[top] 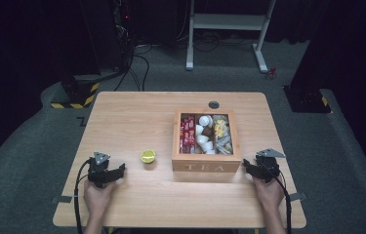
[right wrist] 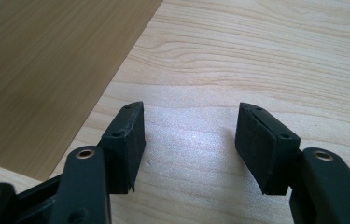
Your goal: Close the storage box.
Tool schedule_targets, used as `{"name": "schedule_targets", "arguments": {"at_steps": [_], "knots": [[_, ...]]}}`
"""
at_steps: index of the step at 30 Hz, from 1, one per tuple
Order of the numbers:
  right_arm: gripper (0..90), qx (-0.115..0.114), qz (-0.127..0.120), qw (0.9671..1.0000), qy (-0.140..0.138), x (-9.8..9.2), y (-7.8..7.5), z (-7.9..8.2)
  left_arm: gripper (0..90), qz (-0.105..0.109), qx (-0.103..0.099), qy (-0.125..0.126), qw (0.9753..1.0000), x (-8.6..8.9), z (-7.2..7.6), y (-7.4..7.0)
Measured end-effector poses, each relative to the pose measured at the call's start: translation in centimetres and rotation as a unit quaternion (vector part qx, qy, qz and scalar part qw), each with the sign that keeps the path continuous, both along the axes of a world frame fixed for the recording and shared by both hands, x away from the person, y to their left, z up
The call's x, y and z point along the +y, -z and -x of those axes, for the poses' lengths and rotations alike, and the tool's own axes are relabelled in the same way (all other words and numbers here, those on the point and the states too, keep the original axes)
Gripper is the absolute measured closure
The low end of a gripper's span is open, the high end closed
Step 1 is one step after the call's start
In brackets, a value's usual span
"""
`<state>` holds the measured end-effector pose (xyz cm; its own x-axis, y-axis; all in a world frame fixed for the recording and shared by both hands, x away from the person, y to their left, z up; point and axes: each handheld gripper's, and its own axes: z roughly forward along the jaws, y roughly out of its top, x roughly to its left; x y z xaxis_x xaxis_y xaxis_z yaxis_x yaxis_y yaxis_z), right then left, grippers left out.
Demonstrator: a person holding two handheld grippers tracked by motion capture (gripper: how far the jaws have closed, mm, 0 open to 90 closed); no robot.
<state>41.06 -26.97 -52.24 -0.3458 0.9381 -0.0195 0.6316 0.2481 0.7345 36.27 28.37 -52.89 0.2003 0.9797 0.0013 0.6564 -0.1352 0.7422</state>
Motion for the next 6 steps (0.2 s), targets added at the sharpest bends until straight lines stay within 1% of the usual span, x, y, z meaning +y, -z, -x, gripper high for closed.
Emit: {"name": "schedule_targets", "arguments": {"at_steps": [6], "knots": [[42.6, 0.001, -0.001, 1.0000, 0.001, 0.01, 0.00, 0.01, 22.6, 0.000, 0.000, 0.000, 1.0000, 0.00, 0.00, 0.00]]}}
